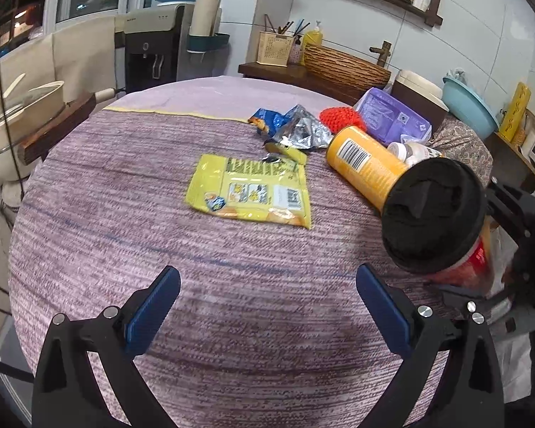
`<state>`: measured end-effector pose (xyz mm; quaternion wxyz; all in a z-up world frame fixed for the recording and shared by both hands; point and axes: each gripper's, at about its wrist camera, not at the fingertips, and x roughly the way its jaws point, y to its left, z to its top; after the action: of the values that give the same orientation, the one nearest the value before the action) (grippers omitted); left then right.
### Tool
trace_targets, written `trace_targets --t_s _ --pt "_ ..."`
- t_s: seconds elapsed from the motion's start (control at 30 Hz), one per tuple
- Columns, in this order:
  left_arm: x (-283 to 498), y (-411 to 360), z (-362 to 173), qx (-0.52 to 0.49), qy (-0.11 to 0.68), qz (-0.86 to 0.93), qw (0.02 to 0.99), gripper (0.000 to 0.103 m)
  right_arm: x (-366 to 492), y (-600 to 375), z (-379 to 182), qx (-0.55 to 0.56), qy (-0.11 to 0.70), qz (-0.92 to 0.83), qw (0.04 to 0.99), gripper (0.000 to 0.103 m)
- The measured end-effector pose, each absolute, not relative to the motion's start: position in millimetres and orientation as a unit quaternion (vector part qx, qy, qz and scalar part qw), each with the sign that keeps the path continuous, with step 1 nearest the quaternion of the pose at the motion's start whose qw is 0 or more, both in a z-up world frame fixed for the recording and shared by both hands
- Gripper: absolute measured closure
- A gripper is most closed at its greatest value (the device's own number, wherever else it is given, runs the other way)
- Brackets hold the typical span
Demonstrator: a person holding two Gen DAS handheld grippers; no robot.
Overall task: Collect trash
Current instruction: 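Grasp the yellow can with the left tool while the right tool holds the milk-tea cup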
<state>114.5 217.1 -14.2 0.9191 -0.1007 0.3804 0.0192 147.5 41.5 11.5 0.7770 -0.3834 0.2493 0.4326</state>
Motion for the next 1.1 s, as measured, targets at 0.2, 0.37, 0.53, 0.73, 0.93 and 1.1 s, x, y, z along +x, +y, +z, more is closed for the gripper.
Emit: trace_targets --t_s 0.2,0.37,0.53,0.73,0.93,1.1 --pt "151 202 1 -0.113 0.390 -0.020 0.914 0.005 139 10 21 -0.329 0.251 0.407 0.814 0.025" --pt "195 195 8 -0.167 0.406 -0.042 0.897 0.005 130 -19 27 -0.303 0.240 0.375 0.843 0.025" --pt "240 173 13 -0.174 0.425 -0.051 0.887 0.005 122 -42 36 -0.278 0.223 0.352 0.866 0.025" --pt "294 155 -7 -0.194 0.478 -0.033 0.856 0.007 103 -55 44 -0.268 0.200 0.343 0.878 0.025" --pt "320 146 -23 -0.195 0.510 -0.020 0.838 0.020 91 -69 46 -0.255 0.183 0.335 0.888 0.025" --pt "336 140 -39 -0.198 0.540 -0.017 0.818 0.024 93 -78 49 -0.237 0.180 0.330 0.896 0.025"
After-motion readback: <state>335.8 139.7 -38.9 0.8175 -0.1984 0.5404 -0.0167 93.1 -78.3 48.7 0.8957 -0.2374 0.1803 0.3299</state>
